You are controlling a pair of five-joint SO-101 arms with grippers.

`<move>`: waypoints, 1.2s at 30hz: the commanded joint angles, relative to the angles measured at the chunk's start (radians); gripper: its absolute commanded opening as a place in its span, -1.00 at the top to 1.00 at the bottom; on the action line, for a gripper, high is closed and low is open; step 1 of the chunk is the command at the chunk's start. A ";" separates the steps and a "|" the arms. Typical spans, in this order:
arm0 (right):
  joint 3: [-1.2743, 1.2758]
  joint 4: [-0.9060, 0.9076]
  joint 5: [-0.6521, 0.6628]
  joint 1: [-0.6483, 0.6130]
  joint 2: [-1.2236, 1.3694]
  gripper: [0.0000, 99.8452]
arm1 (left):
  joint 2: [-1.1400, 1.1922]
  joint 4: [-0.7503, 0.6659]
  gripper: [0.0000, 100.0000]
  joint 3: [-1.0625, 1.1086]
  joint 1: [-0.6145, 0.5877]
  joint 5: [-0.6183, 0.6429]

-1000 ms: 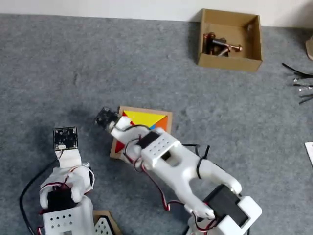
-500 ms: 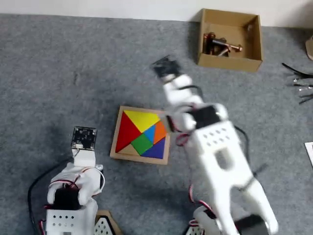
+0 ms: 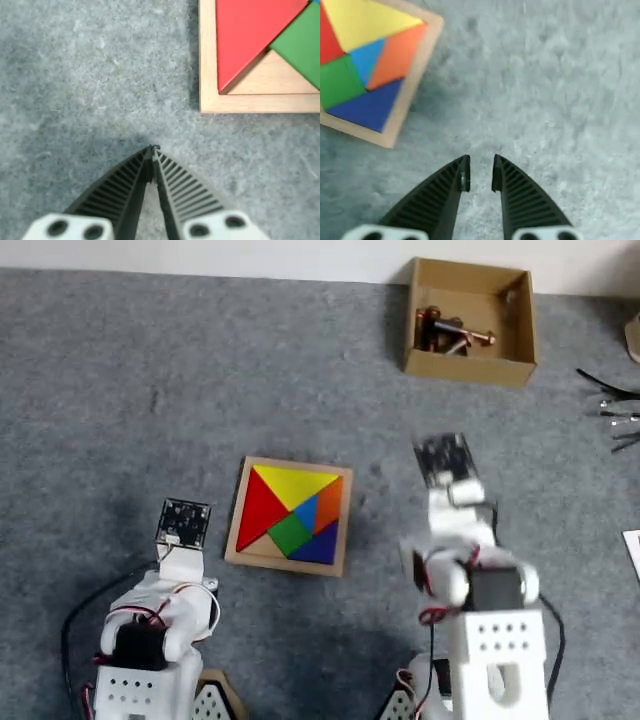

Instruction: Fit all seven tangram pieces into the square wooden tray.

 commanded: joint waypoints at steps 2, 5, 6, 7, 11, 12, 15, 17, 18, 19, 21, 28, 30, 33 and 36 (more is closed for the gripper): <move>0.159 -0.070 0.000 0.021 -0.197 0.84 | -0.007 0.002 0.99 0.019 -0.012 -0.003; 0.223 -0.068 0.000 0.019 -0.289 0.84 | -0.008 -0.002 0.99 0.019 -0.012 -0.003; 0.232 -0.068 0.000 0.019 -0.311 0.84 | -0.008 -0.015 0.99 0.019 -0.012 -0.003; 0.239 -0.070 0.000 0.019 -0.331 0.84 | -0.008 -0.032 0.99 0.018 -0.016 -0.002; 0.243 -0.071 0.002 0.019 -0.380 0.84 | -0.008 -0.054 0.99 -0.001 -0.012 0.000; 0.246 -0.073 0.002 0.019 -0.383 0.84 | -0.008 -0.043 0.99 -0.031 -0.012 0.000; 0.268 -0.074 0.002 0.019 -0.390 0.84 | -0.008 0.048 0.99 -0.088 -0.010 0.038; 0.280 -0.082 0.002 0.019 -0.390 0.84 | -0.008 0.038 0.99 -0.070 0.005 0.055; 0.289 -0.094 0.002 0.019 -0.390 0.84 | -0.008 0.035 0.99 -0.050 0.018 0.055; 0.303 -0.107 0.002 0.019 -0.390 0.84 | -0.008 0.029 0.99 -0.033 0.022 0.055; 0.340 -0.127 0.000 0.019 -0.390 0.84 | -0.008 0.025 0.99 -0.015 0.024 0.055; 0.466 -0.200 -0.005 0.019 -0.390 0.84 | -0.008 0.002 0.99 0.021 0.021 0.055; 0.487 -0.209 -0.005 0.019 -0.390 0.84 | -0.008 0.006 0.99 0.021 0.021 0.055; 0.492 -0.209 -0.005 0.019 -0.390 0.84 | -0.008 0.006 0.99 0.021 0.021 0.054; 0.489 -0.209 -0.006 0.019 -0.392 0.85 | -0.008 0.006 0.99 0.021 0.021 0.054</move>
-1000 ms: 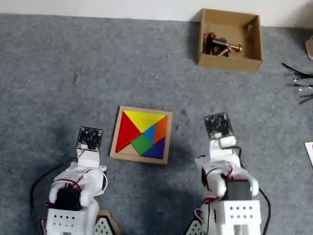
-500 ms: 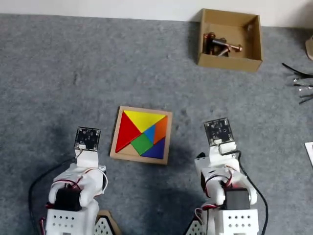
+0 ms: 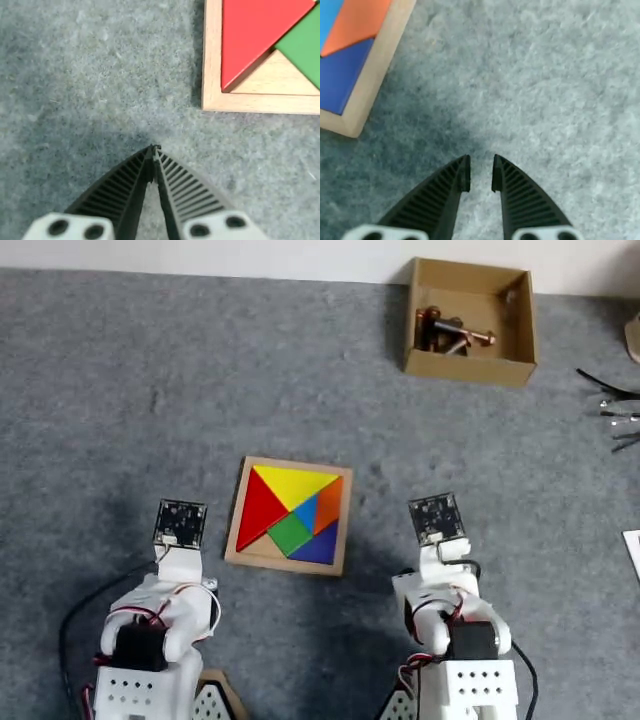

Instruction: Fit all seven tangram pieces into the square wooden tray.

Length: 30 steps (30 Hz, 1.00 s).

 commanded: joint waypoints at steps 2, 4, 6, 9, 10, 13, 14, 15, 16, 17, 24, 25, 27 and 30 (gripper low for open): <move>-0.018 -0.025 -0.006 0.012 -0.013 0.86 | -0.001 -0.014 0.99 0.019 0.016 0.008; -0.018 -0.025 -0.006 0.012 -0.016 0.91 | -0.001 -0.014 0.99 0.019 0.016 0.008; -0.013 -0.025 -0.006 0.013 -0.048 0.95 | -0.001 -0.014 0.99 0.019 0.016 0.008; -0.012 -0.005 -0.006 0.018 -0.159 0.95 | -0.001 -0.015 0.99 0.019 0.016 0.006; -0.012 0.025 -0.006 0.016 -0.208 0.95 | -0.001 -0.015 0.99 0.019 0.016 0.006; -0.010 0.081 -0.003 0.012 -0.312 0.95 | -0.001 -0.015 0.99 0.019 0.016 0.006; -0.010 0.077 0.000 0.012 -0.297 0.95 | -0.001 -0.015 0.99 0.019 0.016 0.006; -0.010 0.070 0.000 0.010 -0.282 0.95 | -0.001 -0.015 0.99 0.019 0.016 0.006; -0.010 0.059 -0.002 0.010 -0.274 0.95 | -0.001 -0.015 0.99 0.019 0.016 0.005; -0.005 0.050 -0.005 0.010 -0.274 0.95 | -0.001 -0.015 0.99 0.019 0.016 0.005; 0.116 0.044 -0.006 0.015 -0.294 0.95 | -0.001 -0.015 0.99 0.019 0.016 0.005; 0.125 0.044 -0.006 0.015 -0.294 0.95 | -0.001 -0.015 0.99 0.019 0.016 0.005; 0.140 0.047 -0.008 0.013 -0.292 0.95 | -0.001 -0.015 0.99 0.019 0.016 0.005; 0.174 0.047 -0.008 0.015 -0.292 0.95 | -0.001 -0.015 0.99 0.019 0.016 0.005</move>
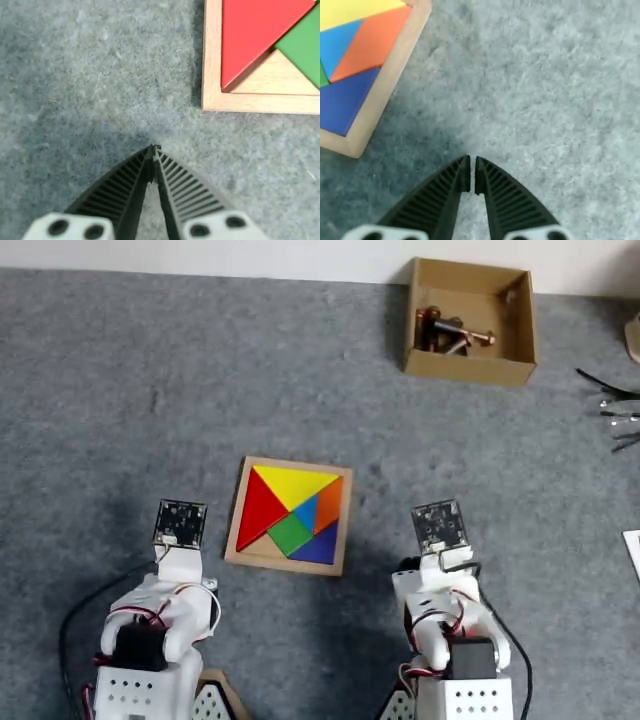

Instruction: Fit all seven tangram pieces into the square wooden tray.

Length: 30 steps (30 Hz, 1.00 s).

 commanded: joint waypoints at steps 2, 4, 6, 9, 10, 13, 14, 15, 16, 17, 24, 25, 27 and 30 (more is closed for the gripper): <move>0.104 -0.018 -0.008 0.015 -0.012 0.95 | -0.001 -0.015 0.99 0.019 0.016 0.005; 0.105 -0.015 -0.008 0.016 -0.012 0.95 | -0.001 -0.015 0.99 0.019 0.016 0.005; 0.105 -0.004 -0.006 0.015 -0.012 0.95 | -0.001 -0.015 0.99 0.019 0.016 0.005; 0.105 0.033 -0.006 0.013 -0.012 0.95 | -0.001 -0.015 0.99 0.019 0.016 0.005; 0.105 0.061 -0.003 0.013 -0.012 0.95 | -0.001 -0.015 0.99 0.019 0.018 0.005; 0.108 0.130 -0.006 0.012 -0.012 0.96 | -0.001 -0.015 0.99 0.019 0.018 0.005; 0.108 0.113 -0.008 0.010 -0.012 0.96 | -0.001 -0.015 0.99 0.019 0.018 0.005; 0.108 0.096 -0.020 0.012 -0.012 0.96 | -0.001 -0.015 0.99 0.019 0.018 0.005; 0.108 0.088 -0.055 0.016 -0.012 0.96 | -0.001 -0.015 0.99 0.019 0.018 0.005; 0.107 0.087 -0.104 0.016 -0.012 0.96 | -0.001 -0.015 0.99 0.019 0.018 0.005; 0.108 0.127 -0.336 0.008 -0.012 0.96 | -0.001 -0.015 0.99 0.019 0.018 0.005; 0.108 0.124 -0.336 0.008 -0.012 0.96 | -0.001 -0.015 0.99 0.019 0.018 0.005; 0.108 0.124 -0.336 0.012 -0.012 0.96 | -0.001 -0.015 0.99 0.019 0.018 0.005; 0.108 0.124 -0.336 0.012 -0.012 0.96 | -0.001 -0.015 0.99 0.019 0.018 0.005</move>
